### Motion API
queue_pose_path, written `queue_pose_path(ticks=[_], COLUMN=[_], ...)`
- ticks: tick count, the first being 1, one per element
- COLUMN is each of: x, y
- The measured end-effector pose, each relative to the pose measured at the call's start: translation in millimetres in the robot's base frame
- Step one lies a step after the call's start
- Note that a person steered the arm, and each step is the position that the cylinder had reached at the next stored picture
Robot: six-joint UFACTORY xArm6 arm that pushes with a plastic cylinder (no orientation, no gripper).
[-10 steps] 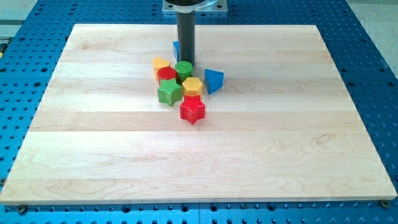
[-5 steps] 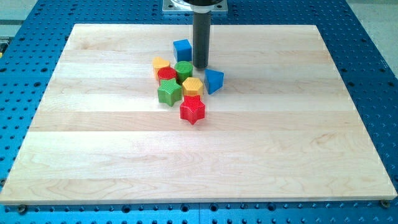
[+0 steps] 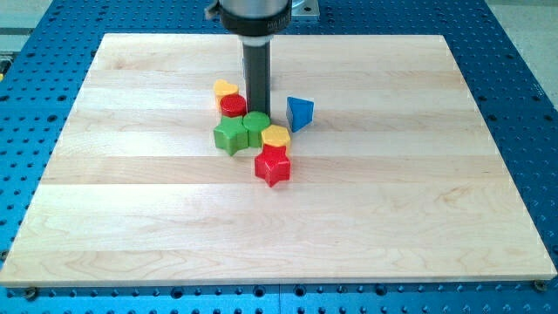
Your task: Move the green circle to the left of the hexagon
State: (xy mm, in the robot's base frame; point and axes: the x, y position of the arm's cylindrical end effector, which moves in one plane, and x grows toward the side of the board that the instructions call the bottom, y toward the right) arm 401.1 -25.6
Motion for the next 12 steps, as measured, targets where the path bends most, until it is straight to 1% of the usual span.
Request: queue_pose_path(ticks=[1,3,4,6,7,8,9,10,11,12], x=[14,14,21,22,29,50,82,125,148,159], y=[0,18,22,62,83,88,88,88,81,57])
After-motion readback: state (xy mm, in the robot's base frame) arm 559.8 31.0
